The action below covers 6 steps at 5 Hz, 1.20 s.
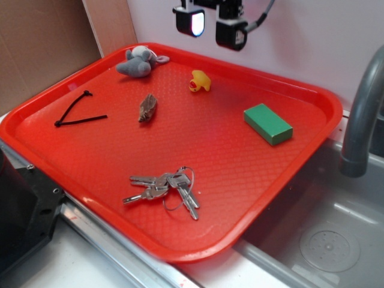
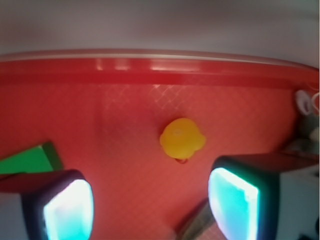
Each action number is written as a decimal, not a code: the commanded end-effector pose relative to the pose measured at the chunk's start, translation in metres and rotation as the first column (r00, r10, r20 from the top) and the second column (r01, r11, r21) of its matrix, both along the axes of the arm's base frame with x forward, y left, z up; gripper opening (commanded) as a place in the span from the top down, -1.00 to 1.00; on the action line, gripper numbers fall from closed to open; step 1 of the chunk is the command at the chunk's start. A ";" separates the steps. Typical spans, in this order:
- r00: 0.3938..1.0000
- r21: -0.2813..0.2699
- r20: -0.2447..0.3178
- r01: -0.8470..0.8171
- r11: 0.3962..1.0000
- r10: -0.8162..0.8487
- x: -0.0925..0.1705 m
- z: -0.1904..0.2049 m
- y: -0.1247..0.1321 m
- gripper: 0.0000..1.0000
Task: Grab the yellow duck.
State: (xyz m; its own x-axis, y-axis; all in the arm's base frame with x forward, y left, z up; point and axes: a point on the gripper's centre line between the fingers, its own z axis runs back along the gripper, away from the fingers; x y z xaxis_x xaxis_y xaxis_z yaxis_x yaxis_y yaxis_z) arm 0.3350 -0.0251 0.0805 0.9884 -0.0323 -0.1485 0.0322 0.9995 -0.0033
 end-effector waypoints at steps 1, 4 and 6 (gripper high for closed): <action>0.944 0.015 0.293 0.152 0.988 -0.149 -0.012 -0.011 0.027 -1.00; 0.973 -0.013 0.210 0.095 0.995 -0.090 0.017 -0.021 0.027 -1.00; 0.996 -0.008 0.052 0.070 0.998 -0.070 0.011 -0.054 0.030 -1.00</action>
State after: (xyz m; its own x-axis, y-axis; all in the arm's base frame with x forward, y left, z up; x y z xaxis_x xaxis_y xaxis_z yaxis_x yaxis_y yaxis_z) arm 0.3314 0.0041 0.0139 0.9807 -0.1043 -0.1653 0.1025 0.9945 -0.0194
